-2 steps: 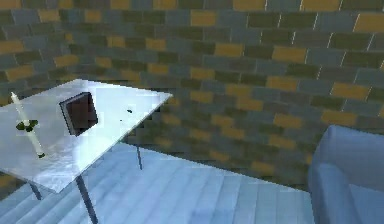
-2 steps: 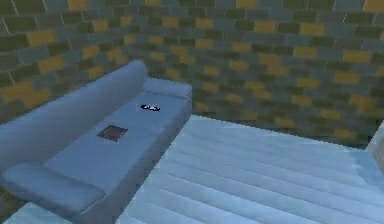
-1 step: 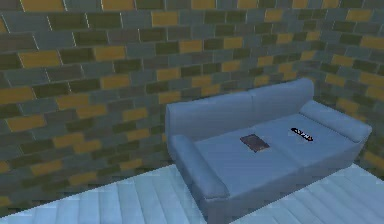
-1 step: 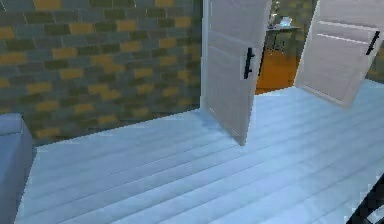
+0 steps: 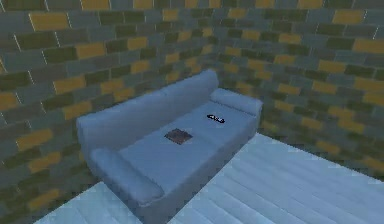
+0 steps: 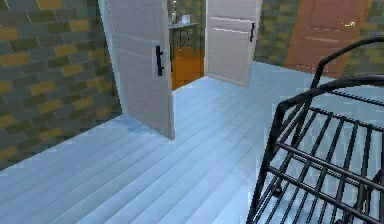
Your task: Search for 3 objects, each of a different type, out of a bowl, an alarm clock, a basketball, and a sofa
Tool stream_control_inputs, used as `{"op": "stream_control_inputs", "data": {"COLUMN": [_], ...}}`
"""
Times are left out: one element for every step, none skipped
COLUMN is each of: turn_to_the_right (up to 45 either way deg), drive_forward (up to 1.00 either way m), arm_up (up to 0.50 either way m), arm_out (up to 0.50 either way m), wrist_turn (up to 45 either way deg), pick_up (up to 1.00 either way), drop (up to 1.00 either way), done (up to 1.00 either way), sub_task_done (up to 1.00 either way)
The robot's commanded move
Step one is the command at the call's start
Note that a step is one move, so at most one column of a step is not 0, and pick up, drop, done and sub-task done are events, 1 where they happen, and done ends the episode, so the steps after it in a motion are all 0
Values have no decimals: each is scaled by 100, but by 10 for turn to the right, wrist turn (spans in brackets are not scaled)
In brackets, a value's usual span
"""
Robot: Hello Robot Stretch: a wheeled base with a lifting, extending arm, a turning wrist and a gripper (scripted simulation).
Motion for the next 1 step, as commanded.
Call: {"op": "stream_control_inputs", "data": {"turn_to_the_right": [0], "drive_forward": [0], "arm_up": [0], "arm_out": [0], "wrist_turn": [0], "pick_up": [0], "drop": [0], "done": [100], "sub_task_done": [0]}}
